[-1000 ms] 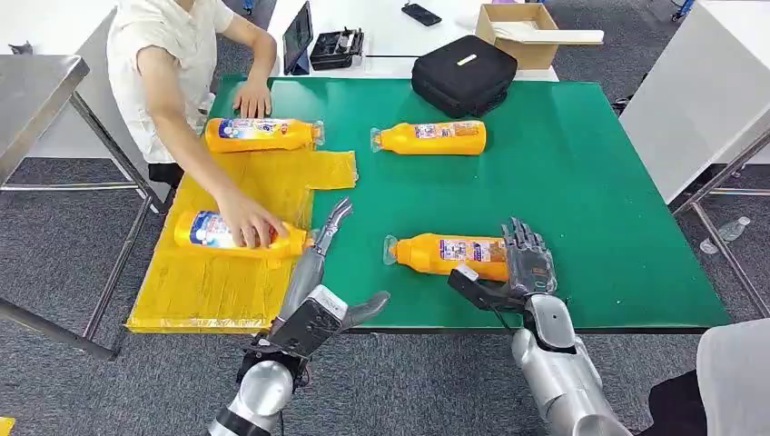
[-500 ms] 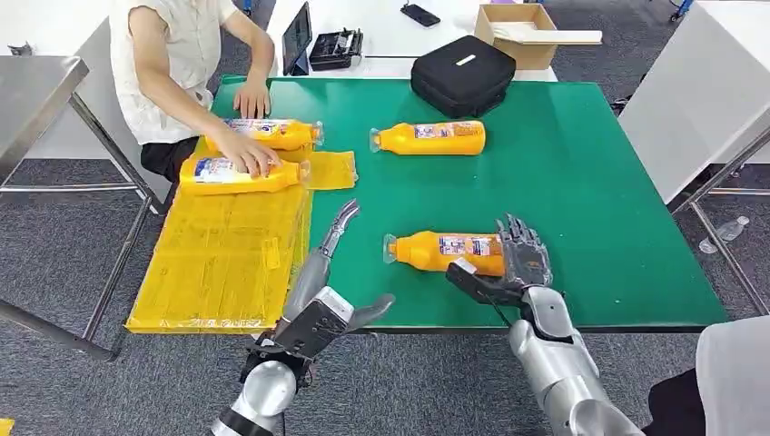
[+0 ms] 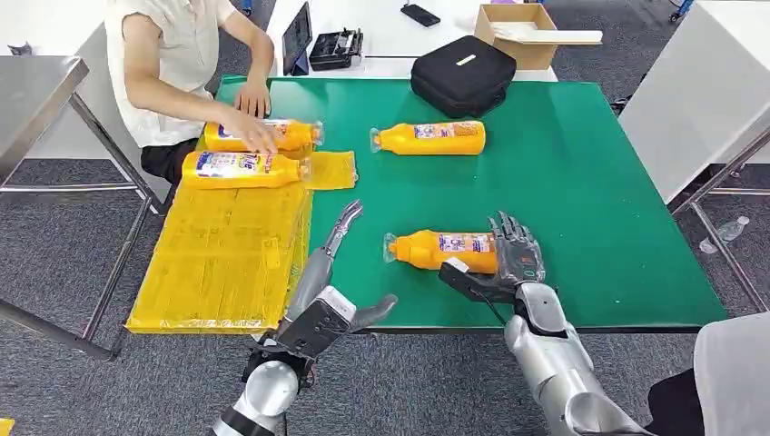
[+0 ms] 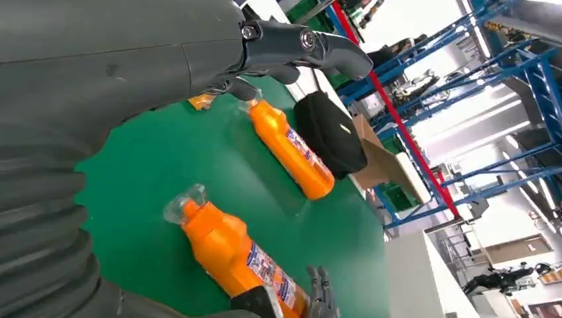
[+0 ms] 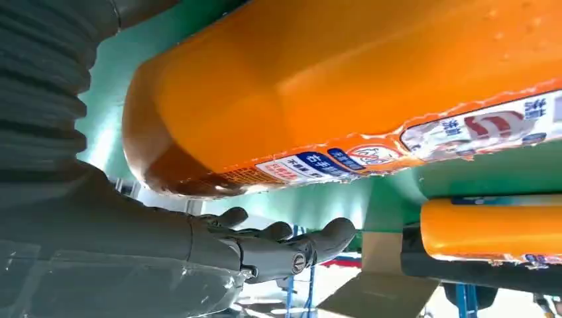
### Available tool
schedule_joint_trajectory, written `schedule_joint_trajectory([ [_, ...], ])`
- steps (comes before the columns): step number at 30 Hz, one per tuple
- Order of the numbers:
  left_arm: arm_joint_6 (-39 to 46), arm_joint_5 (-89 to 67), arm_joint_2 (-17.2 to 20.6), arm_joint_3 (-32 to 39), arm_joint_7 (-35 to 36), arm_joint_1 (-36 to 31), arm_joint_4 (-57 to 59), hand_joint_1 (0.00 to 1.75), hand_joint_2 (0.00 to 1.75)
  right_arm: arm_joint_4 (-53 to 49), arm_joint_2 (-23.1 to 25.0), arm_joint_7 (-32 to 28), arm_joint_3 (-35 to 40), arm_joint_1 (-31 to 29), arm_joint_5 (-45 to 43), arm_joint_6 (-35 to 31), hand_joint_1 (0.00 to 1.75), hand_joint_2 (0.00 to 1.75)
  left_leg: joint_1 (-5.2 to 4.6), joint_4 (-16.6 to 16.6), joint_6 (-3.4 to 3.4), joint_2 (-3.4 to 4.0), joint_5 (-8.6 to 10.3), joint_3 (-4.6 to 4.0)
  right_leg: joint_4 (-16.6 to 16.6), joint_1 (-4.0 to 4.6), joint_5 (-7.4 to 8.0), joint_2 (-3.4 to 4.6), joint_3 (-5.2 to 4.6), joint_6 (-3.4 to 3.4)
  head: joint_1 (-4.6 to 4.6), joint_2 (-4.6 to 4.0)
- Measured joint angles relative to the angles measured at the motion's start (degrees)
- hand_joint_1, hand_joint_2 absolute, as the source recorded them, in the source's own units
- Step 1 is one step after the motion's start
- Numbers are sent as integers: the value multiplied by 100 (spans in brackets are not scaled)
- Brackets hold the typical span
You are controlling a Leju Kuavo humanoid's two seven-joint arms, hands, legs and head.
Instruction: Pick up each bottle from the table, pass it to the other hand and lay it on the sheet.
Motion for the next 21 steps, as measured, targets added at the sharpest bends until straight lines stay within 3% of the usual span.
schedule_joint_trajectory([
  [9,-35,0,0,0,0,-1,7,0,175,225,-9,63,144,-235,-90,448,0,175,0,0,0,16,0,18,-1,1,5,6,10,-7,0,0],
  [10,-35,0,0,0,0,-1,7,0,175,245,-9,66,149,-250,-96,452,16,175,0,0,0,19,0,19,-1,1,10,7,9,-15,0,0],
  [11,-35,0,0,0,0,-1,7,0,175,253,-9,70,155,-257,-105,457,166,175,0,0,0,20,0,19,-1,1,10,8,10,-15,0,0],
  [12,-35,0,0,0,0,-1,7,0,175,269,-9,72,166,-264,-105,457,175,175,0,0,0,21,0,20,-1,1,10,9,9,-15,0,0],
  [21,-70,33,0,0,0,-7,24,0,175,616,-218,-79,164,-376,-690,739,175,175,1,0,2,10,-2,44,-9,2,6,7,29,-16,2,0],
])
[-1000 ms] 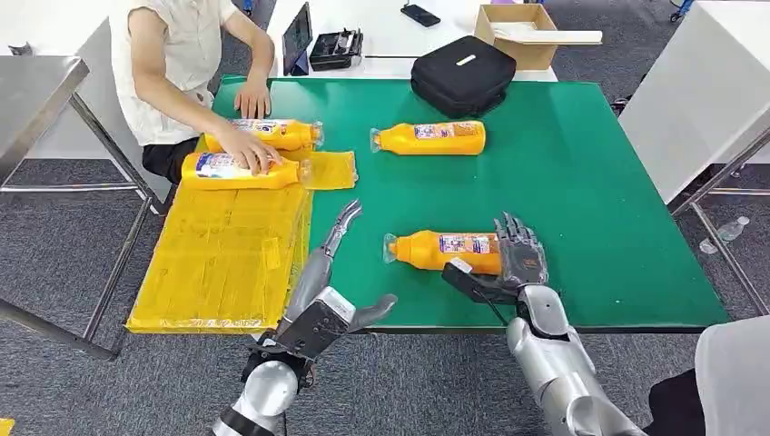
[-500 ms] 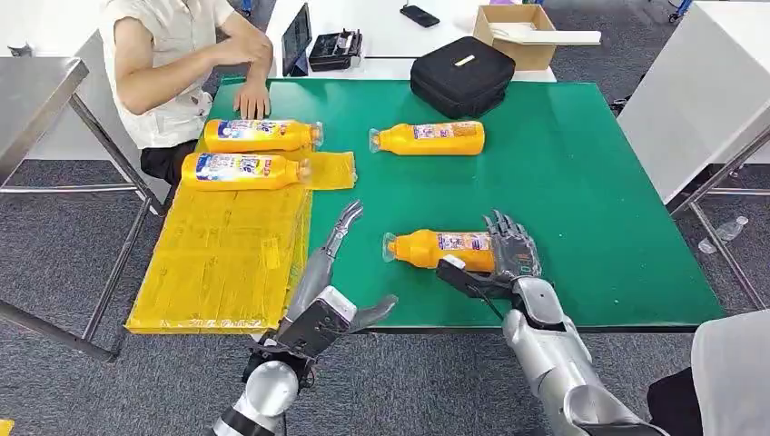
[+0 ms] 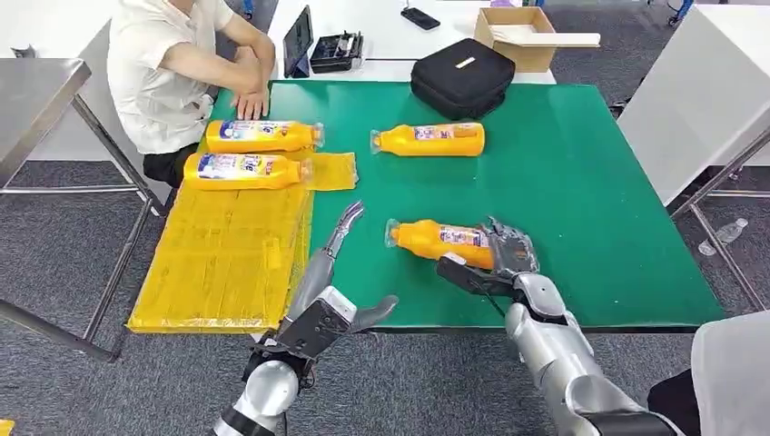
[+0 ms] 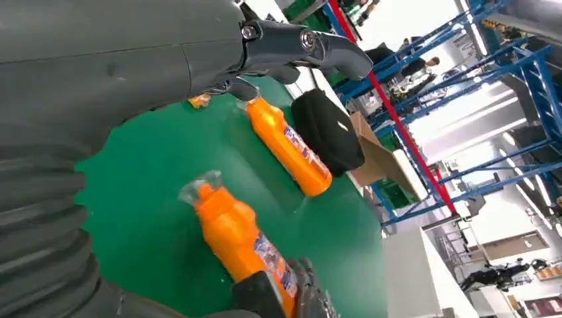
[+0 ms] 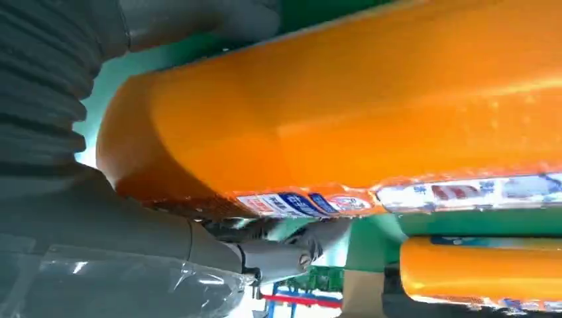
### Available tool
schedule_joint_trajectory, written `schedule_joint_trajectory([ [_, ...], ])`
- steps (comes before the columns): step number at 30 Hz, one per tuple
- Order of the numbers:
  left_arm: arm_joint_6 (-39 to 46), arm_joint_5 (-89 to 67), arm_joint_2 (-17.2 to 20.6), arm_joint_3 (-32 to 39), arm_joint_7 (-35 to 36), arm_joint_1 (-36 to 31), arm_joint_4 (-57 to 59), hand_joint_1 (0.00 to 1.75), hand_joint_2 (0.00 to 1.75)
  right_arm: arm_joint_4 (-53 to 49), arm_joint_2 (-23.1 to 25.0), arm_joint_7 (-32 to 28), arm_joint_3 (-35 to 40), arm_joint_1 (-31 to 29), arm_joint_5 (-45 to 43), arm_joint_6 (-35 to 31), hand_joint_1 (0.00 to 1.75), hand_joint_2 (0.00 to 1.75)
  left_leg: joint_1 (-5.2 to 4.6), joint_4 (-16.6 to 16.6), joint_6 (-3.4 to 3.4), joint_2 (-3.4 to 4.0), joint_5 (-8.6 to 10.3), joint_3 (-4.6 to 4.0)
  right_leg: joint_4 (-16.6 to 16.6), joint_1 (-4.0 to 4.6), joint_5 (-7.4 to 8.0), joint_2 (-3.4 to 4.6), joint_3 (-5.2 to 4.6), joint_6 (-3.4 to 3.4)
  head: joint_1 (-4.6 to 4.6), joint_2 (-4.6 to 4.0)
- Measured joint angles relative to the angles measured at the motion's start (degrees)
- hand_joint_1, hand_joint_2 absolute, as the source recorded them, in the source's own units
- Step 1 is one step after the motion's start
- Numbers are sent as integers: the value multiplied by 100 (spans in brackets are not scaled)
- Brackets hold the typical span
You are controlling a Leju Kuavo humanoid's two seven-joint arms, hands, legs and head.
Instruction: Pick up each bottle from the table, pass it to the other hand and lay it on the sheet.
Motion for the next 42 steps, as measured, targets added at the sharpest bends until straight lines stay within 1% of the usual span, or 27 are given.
schedule_joint_trajectory([
  [1,-17,2,0,-2,0,-3,13,0,175,48,-35,0,-4,0,-51,0,175,175,0,0,0,0,0,2,-2,0,0,0,-12,0,-2,0],
  [2,-28,4,0,-4,0,-5,20,0,175,70,-50,-4,-5,1,-82,-4,175,175,0,0,0,1,0,3,-2,0,1,1,7,1,-2,0],
  [4,-42,13,0,-15,-7,-9,31,0,175,125,-116,-4,-33,26,-147,-20,175,175,0,0,0,-2,-1,20,-6,0,-1,0,4,0,-4,0],
  [6,-50,18,0,-17,-13,-10,33,0,175,160,-166,-2,-48,55,-191,-37,175,175,1,-1,8,-5,-11,36,-13,1,-11,-2,-12,9,-2,0],
  [9,-83,83,0,-20,-26,-10,35,0,175,171,-223,-52,-117,100,-335,-42,175,175,1,-2,12,-6,-17,57,-20,1,-16,-1,8,14,-2,0],
  [13,-105,228,0,-22,-55,-11,37,0,175,169,-284,-368,-263,158,-735,0,175,175,1,-2,13,-6,-17,68,-28,1,-15,-1,26,16,-2,0],
  [17,-107,507,0,-28,-109,-12,37,0,175,53,-317,-867,-494,295,-1368,100,175,175,2,-2,16,-8,-19,80,-36,2,-15,-1,45,16,-2,0],
  [19,-118,858,0,-24,-39,-11,37,0,175,-171,-308,-1102,-586,427,-1837,291,175,175,2,-2,17,-8,-20,78,-35,2,-14,-1,58,18,-2,0],
  [21,-149,1180,0,-17,57,-11,68,0,175,-493,-278,-1121,-605,611,-2107,393,175,175,2,-2,17,-4,-19,70,-35,2,-9,0,94,20,0,0],
  [23,-173,1391,0,-15,189,-14,101,0,175,-746,-238,-1159,-614,758,-2255,461,175,175,2,-2,18,6,-19,69,-34,2,-5,1,91,21,-2,0],
  [25,-182,1944,0,-9,524,-19,194,0,175,-1130,-166,-1298,-617,929,-2588,585,175,175,3,-2,17,7,-19,65,-34,3,-6,2,88,21,0,0],
  [27,-159,2377,0,11,695,-24,357,0,175,-1557,-79,-1298,-584,1127,-2733,680,175,175,4,-3,17,8,-19,54,-32,4,-5,3,76,20,-2,0],
  [31,-155,2492,-11,26,708,-40,607,0,175,-2157,61,-1159,-516,1410,-2813,828,175,175,6,-3,16,13,-17,41,-30,5,-3,5,59,19,-2,0],
  [38,-155,2533,-15,26,713,-56,750,0,175,-2496,116,-1130,-457,1589,-2866,857,175,175,3,-3,16,8,-16,15,-29,1,-4,3,43,20,-2,0],
  [42,-9,2887,-15,44,839,-62,852,0,175,-2729,205,-1416,-368,1712,-3093,924,175,175,1,-2,17,6,-16,-3,-27,0,-5,3,31,21,-2,0],
])
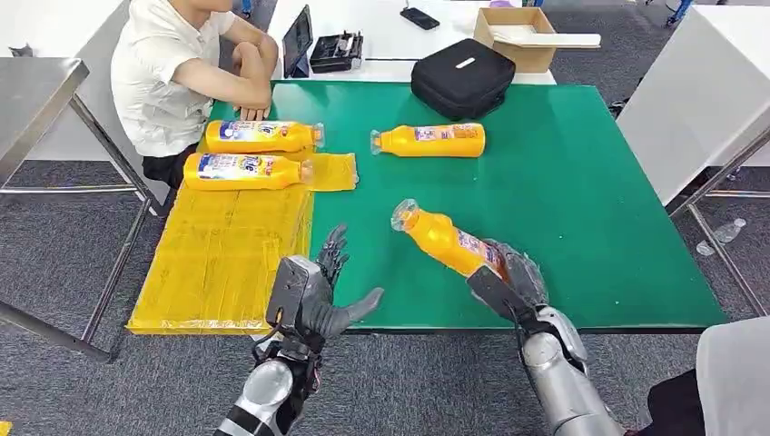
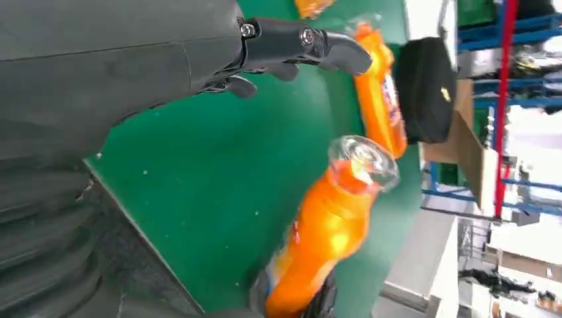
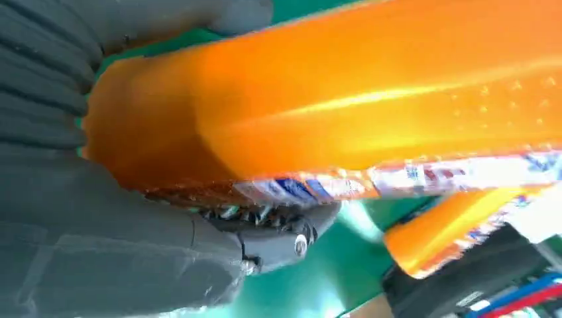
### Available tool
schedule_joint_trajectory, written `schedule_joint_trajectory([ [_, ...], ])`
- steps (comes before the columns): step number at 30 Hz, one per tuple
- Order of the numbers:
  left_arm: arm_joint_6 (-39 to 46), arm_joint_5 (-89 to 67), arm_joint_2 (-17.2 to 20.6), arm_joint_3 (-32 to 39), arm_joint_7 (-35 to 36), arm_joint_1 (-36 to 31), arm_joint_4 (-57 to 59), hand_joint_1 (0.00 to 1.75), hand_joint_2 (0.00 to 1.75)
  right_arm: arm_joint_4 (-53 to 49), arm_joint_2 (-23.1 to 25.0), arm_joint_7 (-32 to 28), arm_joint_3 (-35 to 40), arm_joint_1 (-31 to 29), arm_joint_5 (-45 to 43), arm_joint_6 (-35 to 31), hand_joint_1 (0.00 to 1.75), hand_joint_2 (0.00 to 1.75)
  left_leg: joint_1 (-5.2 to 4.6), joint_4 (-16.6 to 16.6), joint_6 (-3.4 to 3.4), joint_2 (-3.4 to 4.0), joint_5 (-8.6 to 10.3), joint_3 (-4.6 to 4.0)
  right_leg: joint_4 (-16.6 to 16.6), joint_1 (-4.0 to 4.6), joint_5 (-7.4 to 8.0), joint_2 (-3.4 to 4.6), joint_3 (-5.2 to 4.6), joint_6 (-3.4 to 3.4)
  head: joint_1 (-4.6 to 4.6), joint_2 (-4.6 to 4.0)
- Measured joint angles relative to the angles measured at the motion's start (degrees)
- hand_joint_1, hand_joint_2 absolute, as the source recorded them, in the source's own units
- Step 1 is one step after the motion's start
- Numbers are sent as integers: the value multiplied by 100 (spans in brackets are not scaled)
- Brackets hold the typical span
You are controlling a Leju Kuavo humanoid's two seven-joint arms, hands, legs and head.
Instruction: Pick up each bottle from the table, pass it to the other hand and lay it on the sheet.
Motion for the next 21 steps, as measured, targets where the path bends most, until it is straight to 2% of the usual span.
schedule_joint_trajectory([
  [8,199,18,-15,72,-42,-54,422,0,175,-873,348,94,1052,203,-416,247,175,175,4,0,-3,2,3,-26,14,3,-2,1,-40,-1,0,0],
  [15,332,396,-17,98,-186,-74,476,0,175,-1113,658,92,1801,181,-592,140,175,175,3,0,-3,1,3,-39,16,2,-2,1,-53,-2,0,0],
  [21,282,752,-22,125,-289,-169,612,0,175,-1168,802,52,2140,91,-700,136,175,175,2,0,-1,0,4,-43,16,0,-2,1,-55,-2,0,0],
])
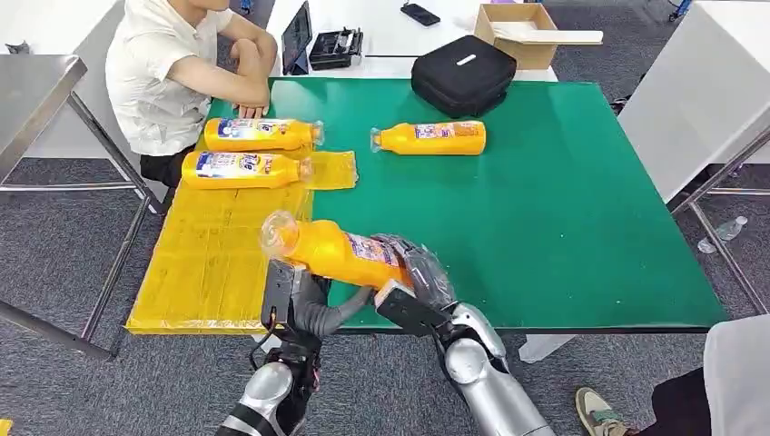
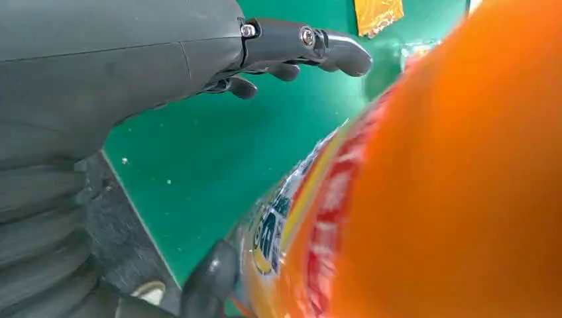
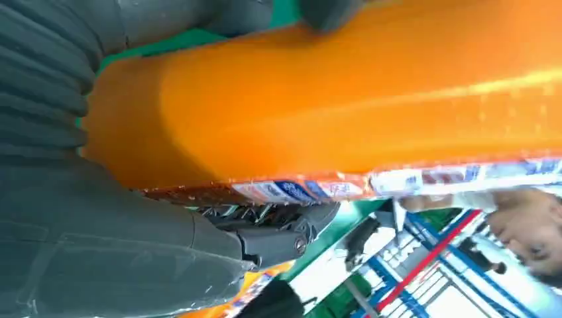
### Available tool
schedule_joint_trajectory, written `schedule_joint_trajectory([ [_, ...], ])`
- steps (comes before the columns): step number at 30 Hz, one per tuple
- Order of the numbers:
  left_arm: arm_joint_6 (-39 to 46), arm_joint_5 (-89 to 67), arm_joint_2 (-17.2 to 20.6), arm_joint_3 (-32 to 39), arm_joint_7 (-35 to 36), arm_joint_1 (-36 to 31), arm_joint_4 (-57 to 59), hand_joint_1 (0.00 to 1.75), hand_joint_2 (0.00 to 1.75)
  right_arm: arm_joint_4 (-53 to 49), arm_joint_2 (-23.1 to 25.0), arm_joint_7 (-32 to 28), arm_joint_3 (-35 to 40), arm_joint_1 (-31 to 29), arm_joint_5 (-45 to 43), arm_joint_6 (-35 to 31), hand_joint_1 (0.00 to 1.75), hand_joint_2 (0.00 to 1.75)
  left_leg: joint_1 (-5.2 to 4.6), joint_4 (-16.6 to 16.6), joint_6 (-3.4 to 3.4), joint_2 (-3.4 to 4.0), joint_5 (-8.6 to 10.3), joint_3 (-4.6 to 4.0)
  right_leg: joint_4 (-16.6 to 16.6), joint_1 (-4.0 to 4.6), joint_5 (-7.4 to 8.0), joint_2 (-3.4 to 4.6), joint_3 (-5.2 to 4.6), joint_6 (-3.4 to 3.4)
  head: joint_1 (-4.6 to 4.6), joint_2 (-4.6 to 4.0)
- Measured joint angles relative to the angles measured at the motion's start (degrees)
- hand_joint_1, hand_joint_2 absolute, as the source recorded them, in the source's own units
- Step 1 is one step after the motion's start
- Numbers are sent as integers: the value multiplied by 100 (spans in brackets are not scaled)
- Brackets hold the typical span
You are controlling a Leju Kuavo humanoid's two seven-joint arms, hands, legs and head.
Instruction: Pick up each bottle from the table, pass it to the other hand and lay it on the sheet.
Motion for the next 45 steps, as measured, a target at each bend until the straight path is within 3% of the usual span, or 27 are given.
schedule_joint_trajectory([
  [13,-293,288,-35,31,-520,-31,-490,0,175,238,122,-77,393,-123,-286,-17,175,175,1,0,0,-2,0,-4,1,1,0,0,-4,0,2,0],
  [45,-385,288,-35,197,-542,51,-833,0,175,328,111,-101,404,-71,-319,-17,175,175,0,0,0,-1,0,-5,1,1,0,0,-6,0,2,0],
])
